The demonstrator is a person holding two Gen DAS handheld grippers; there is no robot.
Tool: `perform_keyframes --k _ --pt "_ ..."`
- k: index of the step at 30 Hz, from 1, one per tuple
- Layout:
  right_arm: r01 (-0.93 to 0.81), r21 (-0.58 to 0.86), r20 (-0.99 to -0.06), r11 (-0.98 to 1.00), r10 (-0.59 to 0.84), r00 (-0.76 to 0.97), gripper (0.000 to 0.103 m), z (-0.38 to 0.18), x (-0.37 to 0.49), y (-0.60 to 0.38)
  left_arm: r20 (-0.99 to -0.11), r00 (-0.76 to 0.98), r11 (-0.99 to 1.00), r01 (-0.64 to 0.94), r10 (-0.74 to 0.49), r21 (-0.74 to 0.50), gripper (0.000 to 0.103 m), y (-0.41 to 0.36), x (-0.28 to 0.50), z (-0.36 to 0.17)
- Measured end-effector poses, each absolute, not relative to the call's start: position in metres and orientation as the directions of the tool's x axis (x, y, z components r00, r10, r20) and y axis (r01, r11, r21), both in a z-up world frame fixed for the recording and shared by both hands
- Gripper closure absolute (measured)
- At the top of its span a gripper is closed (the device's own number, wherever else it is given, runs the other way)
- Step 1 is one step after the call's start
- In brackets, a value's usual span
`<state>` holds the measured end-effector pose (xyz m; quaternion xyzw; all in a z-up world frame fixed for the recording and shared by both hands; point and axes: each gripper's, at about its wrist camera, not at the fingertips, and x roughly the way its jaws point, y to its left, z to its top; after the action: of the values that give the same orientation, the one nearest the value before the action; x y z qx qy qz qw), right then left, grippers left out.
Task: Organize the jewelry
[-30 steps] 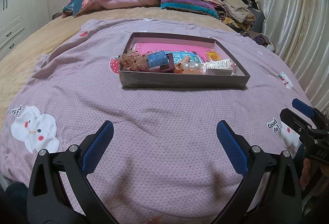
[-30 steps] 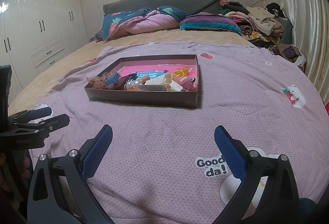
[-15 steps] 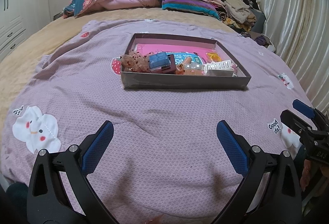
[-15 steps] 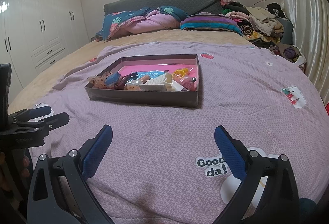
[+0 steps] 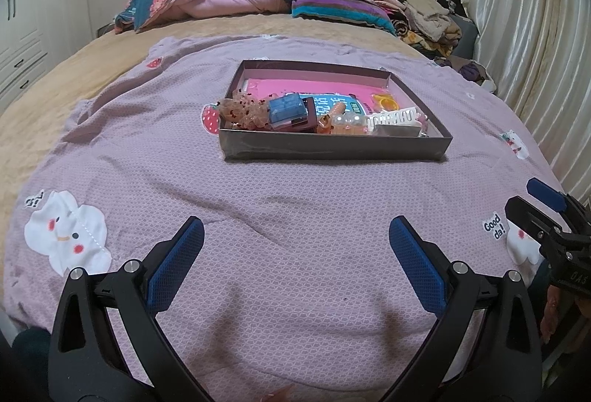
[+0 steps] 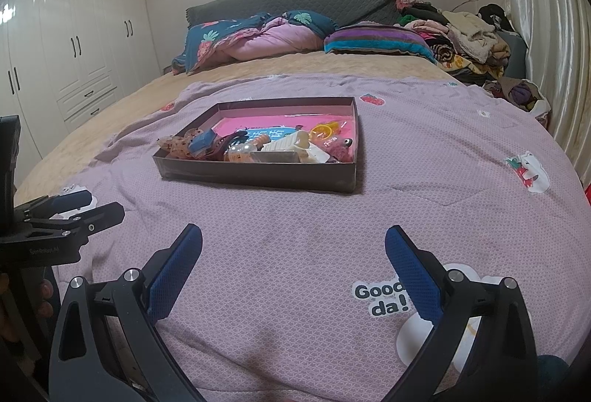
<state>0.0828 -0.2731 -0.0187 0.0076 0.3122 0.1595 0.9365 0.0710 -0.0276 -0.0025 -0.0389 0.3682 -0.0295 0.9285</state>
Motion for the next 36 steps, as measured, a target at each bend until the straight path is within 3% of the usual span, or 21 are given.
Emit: perform_keyframes --k 26,36 --pt "-0.273 0.103 -0.577 0.957 0.281 0.767 0.004 -0.018 0.085 -0.276 -0.697 0.715 0.997 0.004 -0.056 -0.076 0.009 -0.024 0.072 -0.007" --pt "-0.137 0.147 -0.604 0.980 0.199 0.772 0.004 -0.023 0.121 -0.309 -0.725 0.689 0.990 -0.107 0.008 -0.091 0.009 0.008 0.102 -0.020"
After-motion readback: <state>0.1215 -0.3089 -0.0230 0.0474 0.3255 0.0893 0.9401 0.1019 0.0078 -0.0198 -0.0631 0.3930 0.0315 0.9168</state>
